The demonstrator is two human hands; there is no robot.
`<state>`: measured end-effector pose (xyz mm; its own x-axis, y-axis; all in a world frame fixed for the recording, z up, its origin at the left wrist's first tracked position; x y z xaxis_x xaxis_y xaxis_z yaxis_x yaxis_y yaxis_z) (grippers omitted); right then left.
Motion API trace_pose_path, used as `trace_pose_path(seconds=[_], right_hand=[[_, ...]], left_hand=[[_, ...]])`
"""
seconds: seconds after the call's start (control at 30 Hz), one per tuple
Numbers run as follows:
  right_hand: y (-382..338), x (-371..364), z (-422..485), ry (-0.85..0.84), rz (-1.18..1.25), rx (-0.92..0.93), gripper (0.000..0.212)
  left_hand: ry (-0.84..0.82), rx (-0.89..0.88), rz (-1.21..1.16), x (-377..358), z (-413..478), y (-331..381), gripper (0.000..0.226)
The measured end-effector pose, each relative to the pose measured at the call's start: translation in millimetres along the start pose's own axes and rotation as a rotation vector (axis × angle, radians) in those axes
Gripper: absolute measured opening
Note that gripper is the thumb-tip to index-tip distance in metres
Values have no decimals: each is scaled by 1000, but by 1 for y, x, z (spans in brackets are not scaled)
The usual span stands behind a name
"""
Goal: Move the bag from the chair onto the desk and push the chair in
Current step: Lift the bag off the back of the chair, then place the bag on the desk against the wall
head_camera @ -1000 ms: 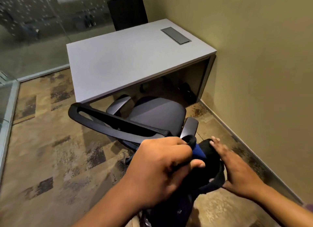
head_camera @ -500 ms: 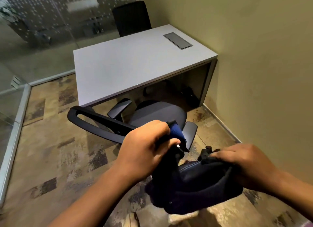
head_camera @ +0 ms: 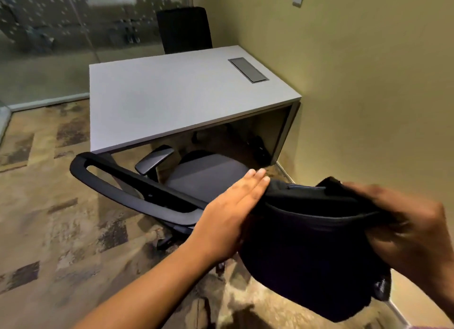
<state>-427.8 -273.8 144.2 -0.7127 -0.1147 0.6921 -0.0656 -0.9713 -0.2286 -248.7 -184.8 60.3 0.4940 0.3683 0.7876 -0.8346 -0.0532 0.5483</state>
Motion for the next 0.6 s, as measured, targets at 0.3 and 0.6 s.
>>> trace_pose_path(seconds=[0.3, 0.6], right_hand=[[16, 3, 13, -57, -121, 84, 36], [69, 13, 18, -85, -161, 42, 36]], left_hand=[[99, -87, -173, 13, 59, -8, 43], [82, -153, -197, 12, 121, 8, 37]])
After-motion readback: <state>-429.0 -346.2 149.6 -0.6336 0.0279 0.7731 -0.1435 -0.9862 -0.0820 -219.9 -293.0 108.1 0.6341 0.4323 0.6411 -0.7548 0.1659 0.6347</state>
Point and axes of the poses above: each hand's wrist, its own z-axis towards the middle knuckle, its own x-axis out of the back of the hand, y = z × x, the point moved 9 cm from there along z, towards the middle knuckle, and after that the axes turned 13 degrees about x, right-handed, at the moved point
